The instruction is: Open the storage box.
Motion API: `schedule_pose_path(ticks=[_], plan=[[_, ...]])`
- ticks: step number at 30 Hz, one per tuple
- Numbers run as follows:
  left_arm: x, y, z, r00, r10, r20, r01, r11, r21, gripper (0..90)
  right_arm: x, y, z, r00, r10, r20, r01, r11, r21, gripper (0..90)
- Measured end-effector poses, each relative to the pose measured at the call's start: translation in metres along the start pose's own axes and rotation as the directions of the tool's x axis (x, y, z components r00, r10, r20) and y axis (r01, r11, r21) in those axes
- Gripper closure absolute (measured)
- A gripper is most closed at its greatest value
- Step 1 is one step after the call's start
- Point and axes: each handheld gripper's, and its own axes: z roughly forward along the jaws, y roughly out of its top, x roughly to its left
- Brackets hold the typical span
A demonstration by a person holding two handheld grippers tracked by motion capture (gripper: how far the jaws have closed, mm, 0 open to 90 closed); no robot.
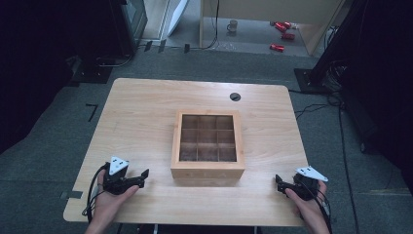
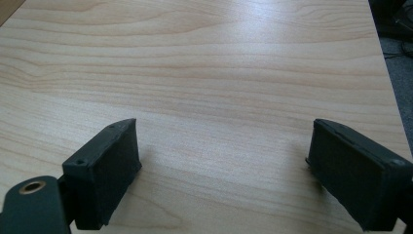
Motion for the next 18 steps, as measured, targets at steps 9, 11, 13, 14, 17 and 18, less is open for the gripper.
schedule_pose_path(ticks=[9,11,13,14,17,18], plan=[[-0.028,0.007,0.002,0.996,0.047,0.076,-0.046,0.9986,-0.025,16.0,0.0,0.0,0.0,1.0,0.0,0.0,0.0,1.0,0.0,11.3],[-0.032,0.008,0.003,0.9945,0.051,0.092,-0.049,0.9984,-0.027,16.1,0.0,0.0,0.0,1.0,0.0,0.0,0.0,1.0,-0.001,11.3],[-0.036,0.008,0.004,0.9925,0.056,0.108,-0.053,0.9981,-0.031,16.2,0.0,0.0,0.0,1.0,0.0,0.0,0.0,1.0,-0.001,11.3],[-0.039,0.009,0.004,0.9916,0.055,0.117,-0.051,0.9982,-0.032,16.2,0.0,0.0,0.0,1.0,0.0,-0.001,0.0,1.0,-0.001,11.3],[-0.043,0.01,0.005,0.9896,0.061,0.13,-0.057,0.9978,-0.034,16.3,0.0,0.0,0.0,1.0,0.0,0.0,0.0,1.0,0.0,11.3],[-0.046,0.01,0.006,0.9877,0.068,0.141,-0.063,0.9974,-0.035,16.3,0.0,0.0,0.0,1.0,0.0,0.0,0.0,1.0,-0.001,11.3]])
